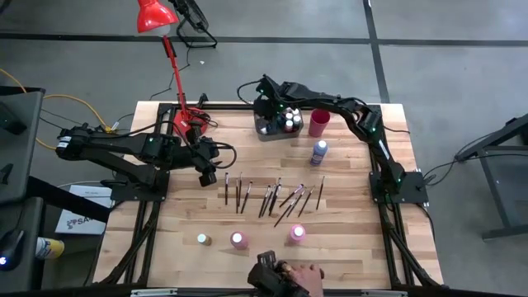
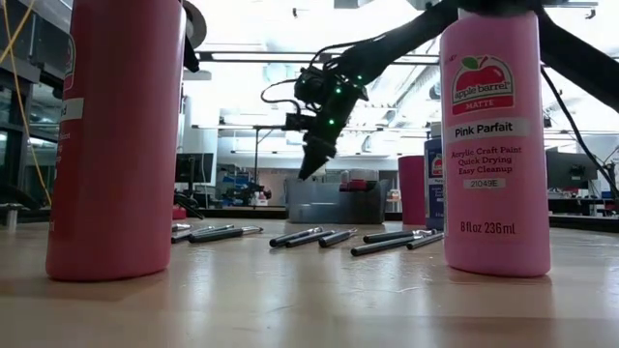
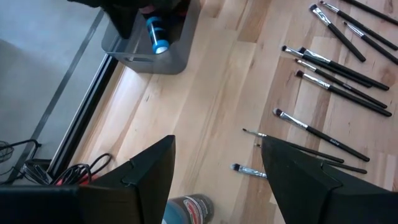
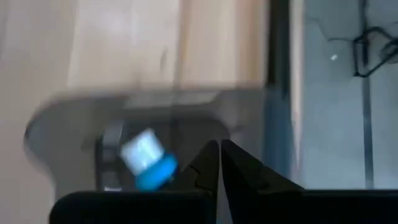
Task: Pick & Place Paint Supplies
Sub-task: Put the small light blue paint bottle into the black bin
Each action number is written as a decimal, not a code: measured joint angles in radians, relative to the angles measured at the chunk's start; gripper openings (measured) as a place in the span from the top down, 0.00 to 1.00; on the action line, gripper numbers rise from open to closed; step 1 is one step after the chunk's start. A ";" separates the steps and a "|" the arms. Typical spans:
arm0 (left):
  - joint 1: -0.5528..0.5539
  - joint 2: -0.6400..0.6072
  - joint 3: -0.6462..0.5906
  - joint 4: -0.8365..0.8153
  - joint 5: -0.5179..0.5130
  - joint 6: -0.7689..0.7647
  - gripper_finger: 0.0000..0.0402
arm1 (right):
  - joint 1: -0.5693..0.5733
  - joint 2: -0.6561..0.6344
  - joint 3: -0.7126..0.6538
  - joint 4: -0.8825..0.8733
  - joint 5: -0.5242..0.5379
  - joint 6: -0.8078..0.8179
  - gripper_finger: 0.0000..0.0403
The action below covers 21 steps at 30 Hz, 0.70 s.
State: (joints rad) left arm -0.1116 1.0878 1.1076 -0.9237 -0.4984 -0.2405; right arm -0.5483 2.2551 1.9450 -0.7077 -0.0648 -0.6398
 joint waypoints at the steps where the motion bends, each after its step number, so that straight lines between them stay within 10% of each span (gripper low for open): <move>1: 0.000 0.000 0.000 0.000 0.000 0.000 0.42 | 0.001 0.000 0.000 -0.034 0.009 -0.020 0.97; 21: 0.000 0.000 0.000 -0.003 0.001 0.000 0.42 | 0.060 0.008 -0.002 -0.100 0.020 -0.320 0.50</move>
State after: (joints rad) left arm -0.1116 1.0881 1.1076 -0.9267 -0.4976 -0.2405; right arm -0.4888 2.2627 1.9434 -0.8074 -0.0450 -0.9595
